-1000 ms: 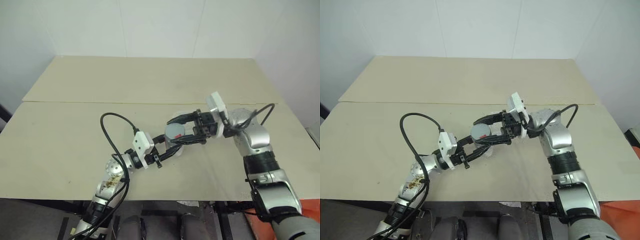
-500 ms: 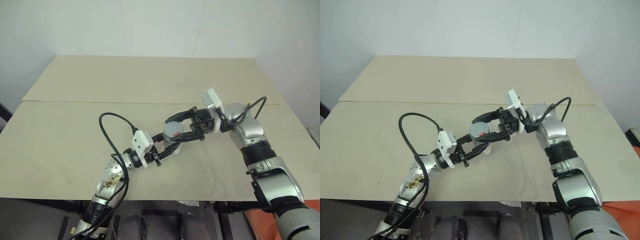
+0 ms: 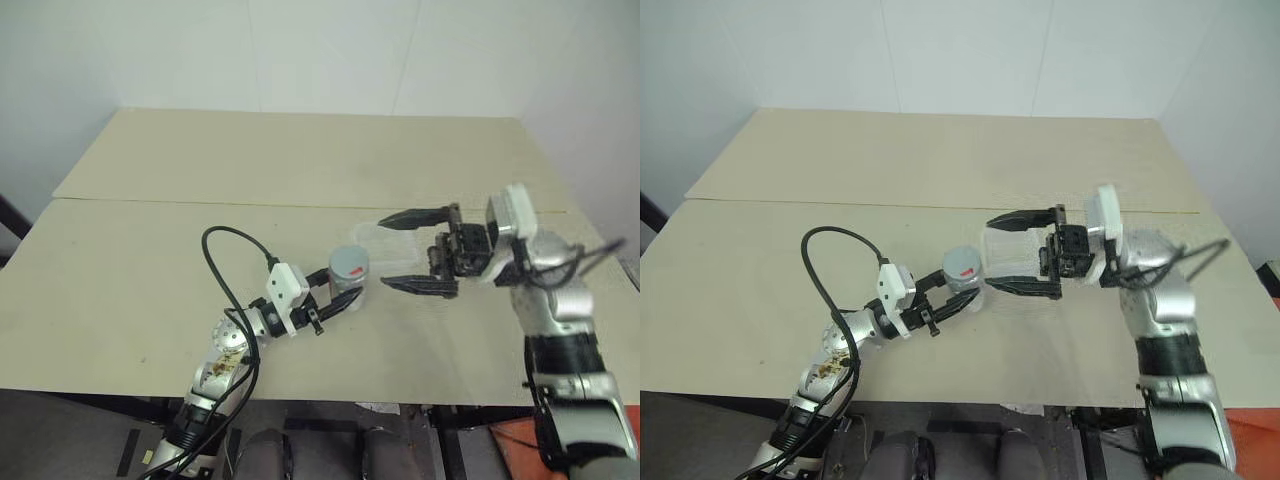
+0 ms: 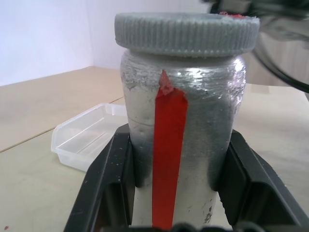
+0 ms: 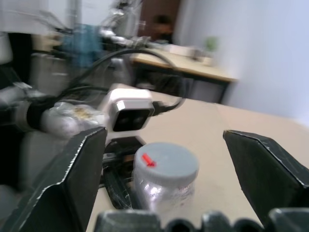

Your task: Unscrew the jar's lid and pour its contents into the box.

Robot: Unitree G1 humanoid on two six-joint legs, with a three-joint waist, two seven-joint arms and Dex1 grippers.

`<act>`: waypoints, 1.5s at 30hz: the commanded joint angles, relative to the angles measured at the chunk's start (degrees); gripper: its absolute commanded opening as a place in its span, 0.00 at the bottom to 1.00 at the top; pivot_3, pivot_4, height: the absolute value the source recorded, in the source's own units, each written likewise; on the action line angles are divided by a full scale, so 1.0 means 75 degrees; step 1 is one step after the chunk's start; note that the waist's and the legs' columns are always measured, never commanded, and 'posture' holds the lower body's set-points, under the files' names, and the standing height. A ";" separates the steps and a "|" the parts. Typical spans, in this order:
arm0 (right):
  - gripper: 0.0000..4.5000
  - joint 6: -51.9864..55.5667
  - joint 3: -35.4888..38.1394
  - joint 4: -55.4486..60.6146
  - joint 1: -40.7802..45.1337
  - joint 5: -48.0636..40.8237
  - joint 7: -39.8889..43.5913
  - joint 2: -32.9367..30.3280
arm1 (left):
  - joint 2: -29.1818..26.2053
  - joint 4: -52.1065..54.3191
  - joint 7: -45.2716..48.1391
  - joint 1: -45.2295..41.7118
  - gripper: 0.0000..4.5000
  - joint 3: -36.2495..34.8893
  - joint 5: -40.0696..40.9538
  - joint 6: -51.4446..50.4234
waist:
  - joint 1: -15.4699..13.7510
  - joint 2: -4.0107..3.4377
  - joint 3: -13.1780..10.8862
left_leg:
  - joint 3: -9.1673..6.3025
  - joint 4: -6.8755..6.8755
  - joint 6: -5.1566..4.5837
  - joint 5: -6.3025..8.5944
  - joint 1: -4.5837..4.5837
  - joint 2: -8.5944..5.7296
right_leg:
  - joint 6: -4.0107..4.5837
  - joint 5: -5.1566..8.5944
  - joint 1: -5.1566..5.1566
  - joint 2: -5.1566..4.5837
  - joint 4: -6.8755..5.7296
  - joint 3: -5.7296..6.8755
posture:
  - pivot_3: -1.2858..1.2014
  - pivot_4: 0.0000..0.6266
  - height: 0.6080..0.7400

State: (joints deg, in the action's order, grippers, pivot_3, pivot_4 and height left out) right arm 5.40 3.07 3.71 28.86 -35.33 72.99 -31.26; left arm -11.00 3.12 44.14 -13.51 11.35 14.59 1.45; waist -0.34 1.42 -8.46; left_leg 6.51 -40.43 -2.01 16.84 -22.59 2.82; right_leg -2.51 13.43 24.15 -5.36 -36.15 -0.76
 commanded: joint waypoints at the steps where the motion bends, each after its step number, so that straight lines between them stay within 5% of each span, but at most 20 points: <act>1: 0.99 0.0673 0.0142 0.2026 -0.0573 0.0492 -0.2418 0.0394 | 0.0062 0.0050 -0.0180 -0.0109 0.43 -0.0043 -0.0096 0.0258 | 0.0017 0.0000 0.0000 | -0.0001 0.0000 0.0004 -0.0002 0.0001 0.0000 | 0.0002 -0.0002 0.0000 0.0000 -0.0002 0.0000 | 0.52 0.24 1.00; 6: 0.99 0.1646 -0.0815 0.4044 -0.1635 0.1971 -0.5210 0.1332 | -0.0001 0.0048 -0.0101 -0.0087 0.43 -0.0050 -0.0089 0.0277 | 0.0015 -0.0002 0.0001 | -0.0002 0.0001 0.0007 -0.0004 -0.0003 -0.0002 | 0.0003 -0.0001 0.0002 0.0002 0.0001 0.0001 | 0.52 0.24 1.00; 13: 0.99 0.2580 -0.1832 0.5018 -0.2135 0.3357 -0.6451 0.1395 | 0.0016 -0.0124 -0.0037 -0.0254 0.43 0.0001 -0.0092 0.0336 | -0.0017 -0.0001 0.0001 | -0.0004 -0.0001 -0.0002 -0.0008 -0.0008 -0.0010 | 0.0003 -0.0001 -0.0001 0.0004 0.0009 0.0005 | 0.52 0.24 1.00; 36: 0.99 0.3690 -0.1801 0.4943 -0.1987 0.3427 -0.6812 0.1762 | 0.0029 -0.0118 -0.0137 -0.0187 0.43 0.0025 -0.0169 0.0409 | -0.0004 -0.0001 0.0001 | -0.0009 -0.0001 -0.0009 -0.0010 -0.0016 -0.0010 | 0.0002 -0.0002 -0.0001 0.0008 0.0013 0.0009 | 0.52 0.24 1.00; 41: 0.65 0.3723 -0.1736 0.4950 -0.1996 0.3334 -0.6867 0.1786 | 0.0022 -0.0152 -0.0109 -0.0203 0.43 0.0035 -0.0163 0.0405 | 0.0002 -0.0001 0.0001 | -0.0009 -0.0001 -0.0009 -0.0010 -0.0016 -0.0010 | 0.0002 -0.0002 -0.0001 0.0007 0.0012 0.0009 | 0.52 0.24 1.00; 45: 0.62 0.3717 -0.1741 0.4950 -0.2005 0.3364 -0.6879 0.1748 | 0.0001 -0.0118 -0.0065 -0.0172 0.43 0.0068 -0.0144 0.0394 | 0.0003 -0.0001 0.0001 | -0.0009 -0.0001 -0.0009 -0.0010 -0.0015 -0.0010 | 0.0002 -0.0002 -0.0001 0.0008 0.0012 0.0009 | 0.52 0.24 1.00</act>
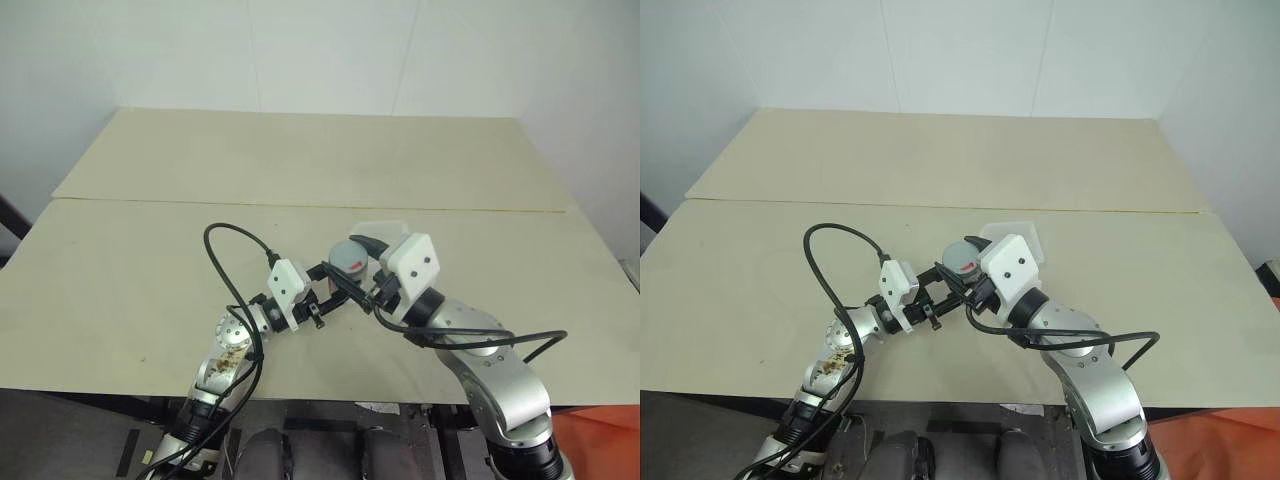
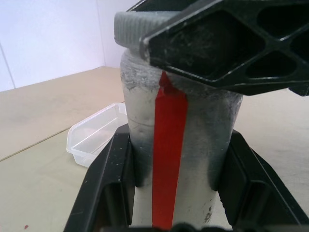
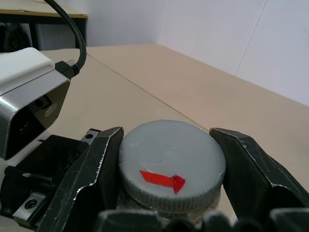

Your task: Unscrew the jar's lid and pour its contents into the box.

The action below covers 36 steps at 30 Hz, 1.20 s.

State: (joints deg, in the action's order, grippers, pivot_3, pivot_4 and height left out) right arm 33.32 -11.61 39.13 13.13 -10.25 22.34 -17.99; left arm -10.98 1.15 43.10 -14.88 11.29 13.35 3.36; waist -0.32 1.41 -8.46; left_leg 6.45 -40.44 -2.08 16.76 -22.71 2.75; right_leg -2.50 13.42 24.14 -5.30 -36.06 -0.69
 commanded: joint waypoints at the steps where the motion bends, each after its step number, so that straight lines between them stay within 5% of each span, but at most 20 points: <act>1: 0.62 -0.0026 0.0225 0.0216 0.0087 0.0006 -0.0110 -0.0026 | -0.0001 0.0148 0.0075 0.0010 0.43 0.0079 0.0023 0.0137 | -0.0001 0.0000 0.0000 | 0.0000 0.0000 0.0000 0.0000 0.0000 0.0000 | 0.0000 0.0000 0.0000 0.0000 0.0000 0.0000 | 0.52 0.24 1.00; 18: 0.62 -0.1721 0.0868 -0.2029 0.1037 -0.2028 0.3474 -0.0902 | -0.0153 0.0188 0.0423 -0.0021 0.43 0.0090 0.0206 0.0073 | 0.0018 0.0000 0.0000 | 0.0001 0.0000 -0.0003 -0.0001 0.0004 0.0000 | -0.0001 -0.0001 -0.0004 0.0001 0.0003 0.0000 | 0.52 0.24 1.00; 31: 0.62 -0.2796 0.0564 -0.7180 0.4492 -0.2480 0.8530 -0.0848 | -0.0162 0.0212 0.0494 -0.0062 0.43 0.0091 0.0340 0.0087 | 0.0057 0.0000 0.0000 | 0.0008 -0.0001 -0.0006 -0.0007 0.0006 0.0004 | -0.0002 -0.0010 -0.0002 0.0003 0.0001 -0.0001 | 0.52 0.24 1.00; 36: 0.62 -0.3285 -0.0079 -0.8340 0.5237 -0.2725 0.9354 -0.0927 | -0.0201 0.0268 0.0448 -0.0015 0.43 0.0089 0.0355 0.0104 | 0.0044 0.0000 0.0000 | 0.0011 -0.0002 -0.0001 -0.0010 0.0005 0.0003 | -0.0002 -0.0010 -0.0004 0.0001 0.0002 0.0001 | 0.52 0.24 1.00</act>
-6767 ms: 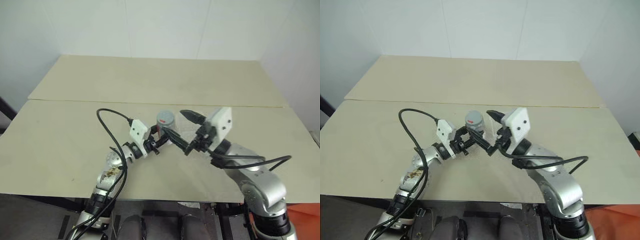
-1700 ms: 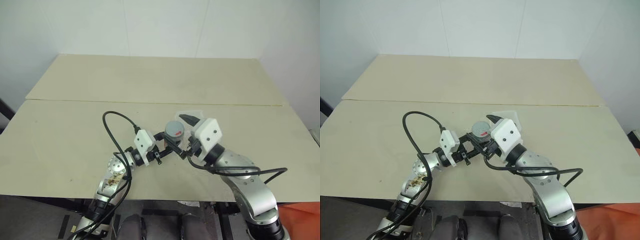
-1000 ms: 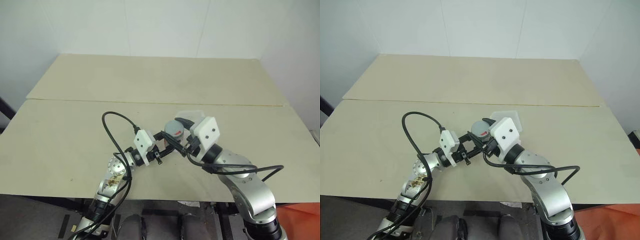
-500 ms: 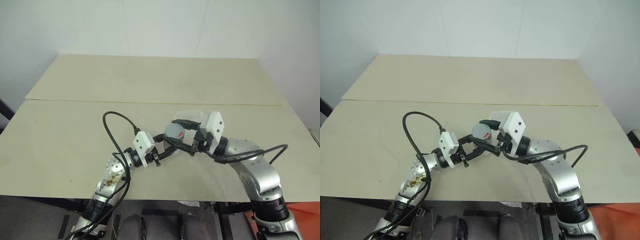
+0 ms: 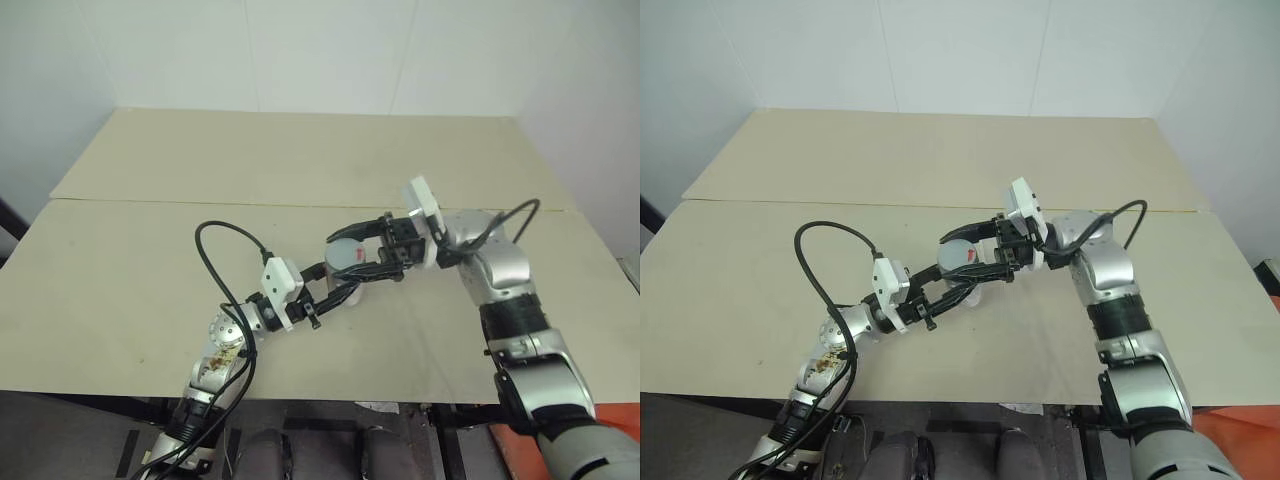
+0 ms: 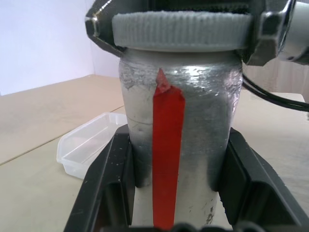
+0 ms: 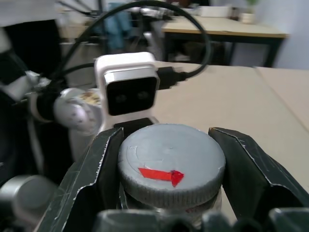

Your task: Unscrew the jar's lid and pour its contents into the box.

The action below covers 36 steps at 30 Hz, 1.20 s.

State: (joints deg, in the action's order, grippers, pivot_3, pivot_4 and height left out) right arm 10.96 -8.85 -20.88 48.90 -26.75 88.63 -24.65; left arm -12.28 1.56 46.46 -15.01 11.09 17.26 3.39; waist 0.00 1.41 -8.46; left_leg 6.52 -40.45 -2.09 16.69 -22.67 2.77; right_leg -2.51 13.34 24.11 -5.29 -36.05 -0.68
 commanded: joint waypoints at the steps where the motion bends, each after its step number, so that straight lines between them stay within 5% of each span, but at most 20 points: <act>1: 0.62 -0.0427 -0.0644 -0.0546 0.0610 -0.0616 0.0516 -0.0111 | -0.0040 0.0231 -0.0005 0.0015 0.43 0.0114 -0.0164 0.0102 | 0.0010 0.0000 0.0000 | 0.0000 0.0000 0.0001 -0.0001 0.0000 0.0001 | 0.0000 0.0000 0.0003 0.0000 -0.0002 -0.0001 | 0.52 0.24 1.00; 10: 0.62 -0.1029 -0.2162 -0.1700 0.1477 -0.1674 0.0516 -0.0762 | -0.0108 0.0259 -0.0024 0.0042 0.43 0.0157 -0.0135 0.0113 | 0.0032 -0.0001 0.0000 | 0.0000 0.0000 0.0006 -0.0003 -0.0001 0.0005 | 0.0002 -0.0001 0.0005 -0.0004 -0.0003 0.0000 | 0.52 0.24 1.00; 22: 0.62 -0.1807 -0.2452 -0.2176 0.1503 -0.2053 0.0516 -0.1061 | -0.0106 0.0241 0.0007 0.0049 0.43 0.0168 -0.0137 0.0119 | 0.0036 -0.0001 0.0000 | 0.0000 0.0000 0.0005 -0.0003 -0.0001 0.0007 | 0.0003 -0.0002 0.0007 -0.0006 -0.0004 0.0000 | 0.52 0.24 1.00; 27: 0.98 -0.1642 -0.2074 -0.2012 0.1219 -0.2135 0.0516 -0.1126 | -0.0071 0.0196 0.0003 0.0038 0.43 0.0174 -0.0149 0.0137 | 0.0009 -0.0001 0.0000 | -0.0001 0.0000 0.0004 -0.0002 -0.0004 0.0006 | 0.0004 -0.0002 0.0007 -0.0011 -0.0003 0.0003 | 0.52 0.24 1.00; 36: 1.00 -0.1518 -0.0187 0.0379 -0.0276 -0.2017 0.0242 -0.1547 | -0.0070 0.0244 -0.0005 0.0112 0.43 0.0156 -0.0157 0.0134 | -0.0027 -0.0001 -0.0001 | -0.0003 0.0000 0.0003 -0.0002 -0.0011 0.0007 | 0.0004 -0.0002 0.0013 -0.0012 -0.0003 0.0005 | 0.52 0.24 1.00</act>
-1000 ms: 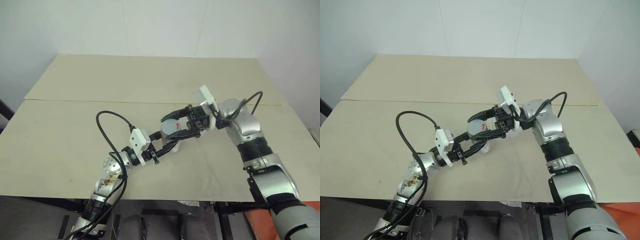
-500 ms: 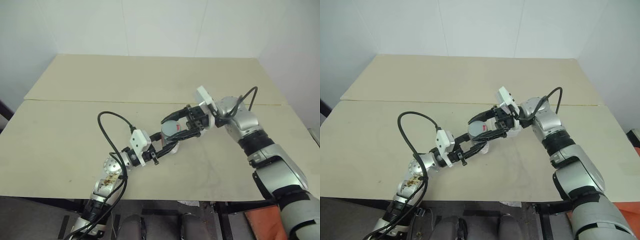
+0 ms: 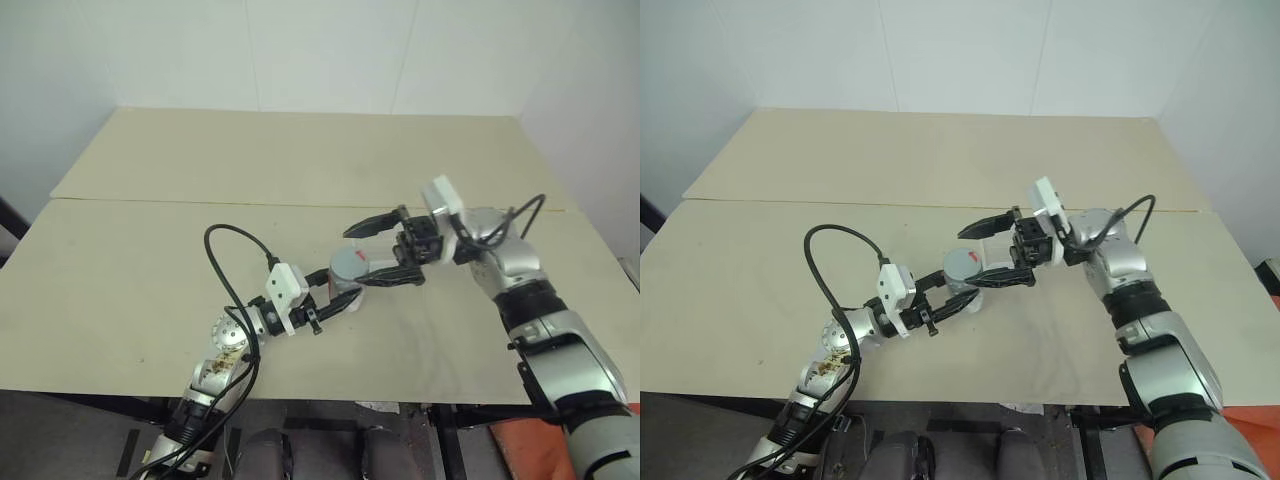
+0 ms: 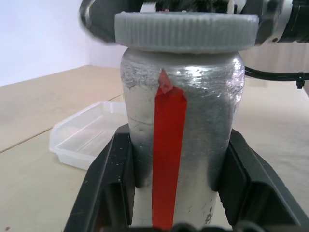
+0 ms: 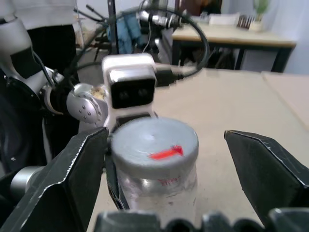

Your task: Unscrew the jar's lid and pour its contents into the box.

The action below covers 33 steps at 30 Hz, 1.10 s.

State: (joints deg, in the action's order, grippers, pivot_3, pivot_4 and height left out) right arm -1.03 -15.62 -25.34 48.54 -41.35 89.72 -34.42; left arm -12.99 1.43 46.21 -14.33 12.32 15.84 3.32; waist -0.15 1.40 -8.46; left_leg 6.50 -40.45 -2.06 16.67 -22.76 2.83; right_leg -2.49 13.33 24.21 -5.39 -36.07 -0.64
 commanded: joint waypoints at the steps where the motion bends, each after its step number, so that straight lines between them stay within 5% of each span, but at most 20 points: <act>1: 1.00 0.0093 0.0902 0.1297 -0.0433 -0.0027 -0.0030 -0.0321 | 0.0023 0.0262 0.0028 0.0022 0.43 -0.0008 0.0033 0.0144 | -0.0014 0.0000 0.0000 | -0.0001 0.0000 0.0000 0.0000 0.0000 0.0000 | 0.0000 0.0000 -0.0001 0.0000 0.0000 0.0001 | 0.52 0.24 1.00; 5: 1.00 0.0448 0.1543 0.2443 -0.1143 -0.0019 -0.0626 -0.0513 | 0.0021 0.0242 0.0046 0.0005 0.43 -0.0009 0.0044 0.0136 | -0.0052 0.0000 0.0000 | -0.0002 0.0000 -0.0002 0.0001 0.0003 -0.0001 | 0.0000 0.0000 -0.0004 0.0000 0.0000 0.0001 | 0.52 0.24 1.00; 15: 1.00 0.1529 0.1824 0.5730 -0.2746 0.1089 -0.4728 0.0412 | 0.0088 0.0139 0.0061 -0.0064 0.43 0.0049 -0.0023 0.0144 | -0.0057 0.0000 0.0000 | -0.0003 -0.0001 0.0000 0.0000 0.0001 -0.0002 | 0.0000 0.0000 -0.0002 0.0002 -0.0001 0.0001 | 0.52 0.24 1.00; 20: 1.00 0.1688 0.1498 0.6578 -0.3575 0.1603 -0.5419 0.0699 | 0.0008 0.0203 0.0078 0.0026 0.43 0.0007 -0.0002 0.0140 | -0.0070 0.0000 0.0000 | -0.0005 -0.0005 -0.0002 0.0000 -0.0005 -0.0009 | 0.0000 0.0000 -0.0005 0.0001 0.0002 0.0005 | 0.52 0.24 1.00; 33: 1.00 0.2072 0.1043 0.6689 -0.3545 0.2568 -0.6423 0.1183 | 0.0090 0.0095 0.0063 -0.0061 0.43 0.0053 -0.0062 0.0201 | -0.0062 0.0000 0.0000 | -0.0006 -0.0006 -0.0004 0.0000 -0.0005 -0.0008 | -0.0001 -0.0001 -0.0006 0.0009 0.0006 0.0004 | 0.52 0.24 1.00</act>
State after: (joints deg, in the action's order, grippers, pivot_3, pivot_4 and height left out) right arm 15.00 -8.37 23.38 21.22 -22.47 41.55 -25.37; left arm -12.76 1.31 46.68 -14.04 12.44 15.65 3.41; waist -0.62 1.40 -8.46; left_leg 6.46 -40.50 -2.09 16.68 -22.80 2.76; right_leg -2.50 13.32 24.16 -5.32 -36.03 -0.62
